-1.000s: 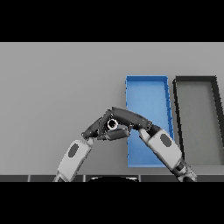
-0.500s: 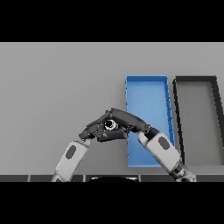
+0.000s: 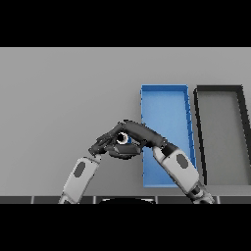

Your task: Pick up the blue pipe and place it into the blue bin.

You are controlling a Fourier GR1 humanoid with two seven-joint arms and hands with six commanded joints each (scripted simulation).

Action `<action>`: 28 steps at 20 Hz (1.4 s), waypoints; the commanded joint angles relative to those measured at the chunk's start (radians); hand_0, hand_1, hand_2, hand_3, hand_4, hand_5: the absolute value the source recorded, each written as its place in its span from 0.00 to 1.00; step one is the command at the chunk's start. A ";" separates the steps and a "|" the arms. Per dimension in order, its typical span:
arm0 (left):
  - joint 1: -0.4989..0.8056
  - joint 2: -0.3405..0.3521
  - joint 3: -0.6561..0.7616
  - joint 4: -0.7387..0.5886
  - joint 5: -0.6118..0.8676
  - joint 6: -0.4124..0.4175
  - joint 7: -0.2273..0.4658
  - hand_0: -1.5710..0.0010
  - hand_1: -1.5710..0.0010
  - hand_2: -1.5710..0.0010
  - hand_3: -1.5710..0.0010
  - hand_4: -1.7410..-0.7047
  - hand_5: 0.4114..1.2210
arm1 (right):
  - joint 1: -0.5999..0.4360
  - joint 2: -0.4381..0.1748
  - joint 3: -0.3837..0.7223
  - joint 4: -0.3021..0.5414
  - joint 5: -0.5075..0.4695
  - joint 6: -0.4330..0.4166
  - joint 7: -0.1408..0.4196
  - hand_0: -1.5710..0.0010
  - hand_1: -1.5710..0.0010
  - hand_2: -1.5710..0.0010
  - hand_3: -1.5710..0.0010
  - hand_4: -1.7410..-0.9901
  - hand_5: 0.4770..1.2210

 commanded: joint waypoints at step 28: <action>0.005 0.032 -0.015 -0.001 -0.047 0.013 0.036 1.00 1.00 1.00 1.00 0.84 0.01 | -0.291 -0.246 -0.602 0.314 -0.224 -0.161 0.131 0.00 0.00 0.00 0.00 0.00 1.00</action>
